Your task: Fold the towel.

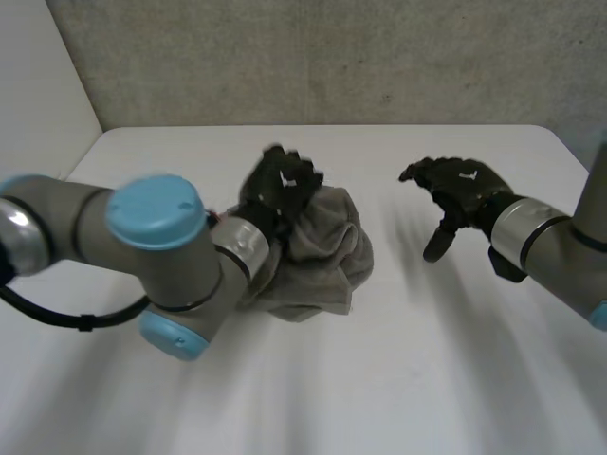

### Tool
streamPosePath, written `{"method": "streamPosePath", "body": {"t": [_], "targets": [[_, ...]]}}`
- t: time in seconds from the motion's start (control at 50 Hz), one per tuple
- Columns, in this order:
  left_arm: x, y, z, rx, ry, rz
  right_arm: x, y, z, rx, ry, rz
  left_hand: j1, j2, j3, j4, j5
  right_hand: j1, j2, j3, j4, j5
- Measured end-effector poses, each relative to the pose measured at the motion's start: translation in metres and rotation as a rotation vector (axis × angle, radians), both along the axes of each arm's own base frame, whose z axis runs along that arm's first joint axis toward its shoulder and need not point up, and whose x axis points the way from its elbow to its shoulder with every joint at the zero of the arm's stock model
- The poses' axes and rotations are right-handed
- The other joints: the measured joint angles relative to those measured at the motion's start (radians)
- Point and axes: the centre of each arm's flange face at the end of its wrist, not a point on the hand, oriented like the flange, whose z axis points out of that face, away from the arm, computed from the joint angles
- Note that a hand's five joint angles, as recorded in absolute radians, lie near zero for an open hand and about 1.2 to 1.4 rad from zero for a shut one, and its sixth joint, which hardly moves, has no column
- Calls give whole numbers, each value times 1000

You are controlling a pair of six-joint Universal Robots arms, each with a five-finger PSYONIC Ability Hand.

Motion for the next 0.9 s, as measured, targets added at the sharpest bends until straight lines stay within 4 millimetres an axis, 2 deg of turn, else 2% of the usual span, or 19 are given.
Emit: {"method": "streamPosePath", "body": {"t": [0.1,0.22,0.34,0.52,0.58,0.6,0.62,0.66,0.68,0.72,0.74,0.8,0.82,0.84,0.88,0.9], "targets": [[19,21,49,-81,66,20,11,3,-17,91,-62,10,0,3,3,3,4,0,0,0,0,0],[43,50,82,-140,104,27,27,7,-30,222,-216,-3,0,3,4,4,4,0,0,0,0,0],[63,68,96,-170,120,46,50,19,-46,367,-362,10,0,3,5,4,4,0,0,0,0,0],[76,78,100,-177,129,63,93,44,-69,461,-423,93,0,3,5,4,4,4,3,3,1,3],[79,77,102,-180,131,72,105,50,-75,469,-431,115,0,3,5,4,4,156,145,150,135,163],[79,75,102,-182,132,76,108,52,-77,470,-433,122,0,3,5,4,4,331,305,306,288,325],[80,75,103,-183,133,79,110,53,-77,470,-433,125,0,3,5,4,4,404,382,381,362,398],[82,69,105,-191,137,94,114,54,-78,463,-436,133,0,3,5,4,4,755,741,729,711,745],[83,68,106,-194,139,98,115,54,-78,458,-437,134,0,3,5,4,4,842,843,828,813,847],[86,60,113,-214,151,118,117,49,-70,419,-444,138,0,3,5,4,4,1060,1057,1044,1044,1066],[87,58,115,-221,156,123,117,48,-67,406,-446,138,0,3,5,4,4,1073,1066,1060,1063,1078],[91,45,129,-270,188,151,116,29,-36,261,-459,138,0,3,6,4,4,1076,1067,1074,1075,1085],[92,40,137,-295,208,161,112,17,-15,164,-458,132,0,3,6,4,4,1076,1067,1074,1075,1085],[93,37,142,-309,220,165,111,13,-6,124,-458,130,0,3,6,4,4,1076,1067,1074,1075,1085],[94,30,160,-361,276,174,98,-5,44,-100,-442,110,0,3,6,4,4,1076,1069,1084,1075,1085],[94,28,164,-371,291,174,95,-8,56,-152,-438,105,0,3,6,4,4,1076,1069,1088,1075,1085]]}}
